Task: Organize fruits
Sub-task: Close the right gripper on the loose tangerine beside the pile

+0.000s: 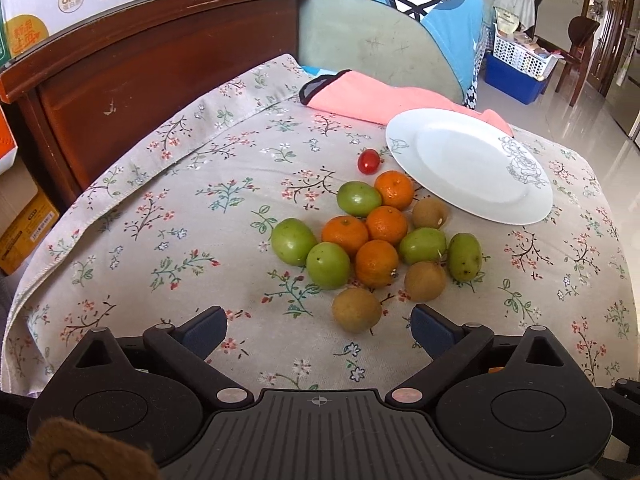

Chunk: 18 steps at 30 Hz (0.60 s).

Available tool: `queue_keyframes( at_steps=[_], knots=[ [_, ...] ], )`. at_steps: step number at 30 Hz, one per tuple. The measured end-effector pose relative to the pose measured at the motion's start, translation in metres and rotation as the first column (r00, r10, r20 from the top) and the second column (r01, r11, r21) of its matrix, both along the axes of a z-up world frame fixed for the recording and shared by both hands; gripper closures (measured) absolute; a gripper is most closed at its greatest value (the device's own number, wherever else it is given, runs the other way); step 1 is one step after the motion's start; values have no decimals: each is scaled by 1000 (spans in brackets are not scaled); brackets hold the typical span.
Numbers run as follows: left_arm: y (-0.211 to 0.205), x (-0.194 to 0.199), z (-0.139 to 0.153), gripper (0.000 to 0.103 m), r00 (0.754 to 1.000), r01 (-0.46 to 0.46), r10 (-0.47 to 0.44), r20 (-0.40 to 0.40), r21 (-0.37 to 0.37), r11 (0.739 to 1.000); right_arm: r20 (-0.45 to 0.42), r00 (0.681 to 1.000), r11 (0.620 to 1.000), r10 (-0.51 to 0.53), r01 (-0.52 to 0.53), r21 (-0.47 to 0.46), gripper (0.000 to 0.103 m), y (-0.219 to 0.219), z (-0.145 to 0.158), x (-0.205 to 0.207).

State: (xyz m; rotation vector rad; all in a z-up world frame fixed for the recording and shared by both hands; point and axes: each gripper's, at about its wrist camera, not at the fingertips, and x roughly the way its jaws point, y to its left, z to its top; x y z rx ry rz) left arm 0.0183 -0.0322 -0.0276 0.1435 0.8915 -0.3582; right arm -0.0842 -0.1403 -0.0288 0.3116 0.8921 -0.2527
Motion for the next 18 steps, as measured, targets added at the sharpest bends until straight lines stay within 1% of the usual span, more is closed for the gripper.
queue_keyframes(
  at_steps=[2,5,10,11,12,15,16,17,18],
  knots=[
    [-2,3,-4,8,1000,-2,2,-9,5,1000,2,1000,1000,-17,17,15,76,-3,0,-1],
    [-3,6,-7,14,1000,-5,5,-23,-7,1000,2,1000,999,-24,24,24,76,-5,-1,-1],
    [-8,9,-13,34,999,7,-7,-38,-9,1000,2,1000,999,-25,25,26,76,-5,-1,-1],
    [-9,9,-13,35,1000,8,-8,-29,-7,1000,2,1000,999,-25,25,26,76,-5,-1,-1],
    [-10,9,-14,41,1000,13,-13,-20,-4,1000,2,1000,999,-25,25,27,76,-5,-1,-1],
    [-12,8,-13,55,1000,29,-29,-2,-1,1000,3,1000,999,-26,26,30,76,-6,-1,-1],
    [-12,7,-12,61,999,38,-38,-2,-11,999,3,1000,999,-27,26,31,76,-7,-1,-1],
    [-11,7,-12,64,999,45,-45,-6,-26,999,4,1000,999,-27,27,33,76,-7,-1,-1],
    [-10,7,-11,69,999,49,-50,-12,-42,998,4,1000,999,-29,29,33,77,-7,-1,-1]
  ],
)
